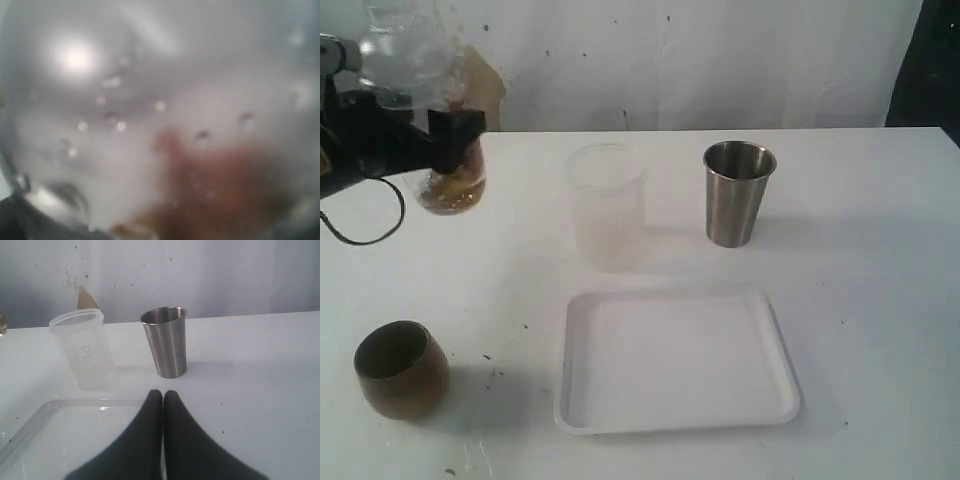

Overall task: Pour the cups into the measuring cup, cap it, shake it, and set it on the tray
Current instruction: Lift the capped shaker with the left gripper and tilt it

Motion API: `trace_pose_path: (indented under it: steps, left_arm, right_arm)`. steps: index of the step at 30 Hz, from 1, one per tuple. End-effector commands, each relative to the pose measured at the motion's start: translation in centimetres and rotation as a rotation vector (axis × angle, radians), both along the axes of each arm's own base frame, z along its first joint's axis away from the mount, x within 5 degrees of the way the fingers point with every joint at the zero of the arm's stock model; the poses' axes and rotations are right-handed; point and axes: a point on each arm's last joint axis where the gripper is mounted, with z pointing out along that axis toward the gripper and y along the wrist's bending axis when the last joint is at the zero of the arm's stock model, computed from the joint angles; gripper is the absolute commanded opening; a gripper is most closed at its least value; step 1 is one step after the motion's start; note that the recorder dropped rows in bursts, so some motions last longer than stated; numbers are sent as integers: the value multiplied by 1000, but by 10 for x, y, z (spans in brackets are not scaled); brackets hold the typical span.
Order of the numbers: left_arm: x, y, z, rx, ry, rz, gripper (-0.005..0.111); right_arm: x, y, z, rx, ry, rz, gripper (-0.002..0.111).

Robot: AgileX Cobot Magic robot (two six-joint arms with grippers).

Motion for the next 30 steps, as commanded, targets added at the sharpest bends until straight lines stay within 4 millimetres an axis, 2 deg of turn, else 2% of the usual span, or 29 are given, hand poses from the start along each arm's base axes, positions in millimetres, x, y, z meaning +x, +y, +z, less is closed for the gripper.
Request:
trace_pose_path:
  steps: [1, 5, 6, 10, 17, 30]
  left_arm:
    - [5, 22, 8, -115, 27, 180, 0]
    - [-9, -13, 5, 211, -85, -201, 0]
    - [-10, -16, 3, 253, -94, -232, 0]
    - [-3, -3, 3, 203, -43, -58, 0]
    - [-2, -3, 4, 242, -58, -53, 0]
    - [31, 5, 44, 375, 81, 89, 0]
  right_arm:
    - [0, 0, -2, -10, -5, -1, 0]
    - [0, 0, -2, -10, -5, -1, 0]
    - [0, 0, -2, -10, -5, -1, 0]
    - [0, 0, -2, -10, -5, -1, 0]
    - [0, 0, -2, -10, -5, -1, 0]
    - [0, 0, -2, -10, -5, -1, 0]
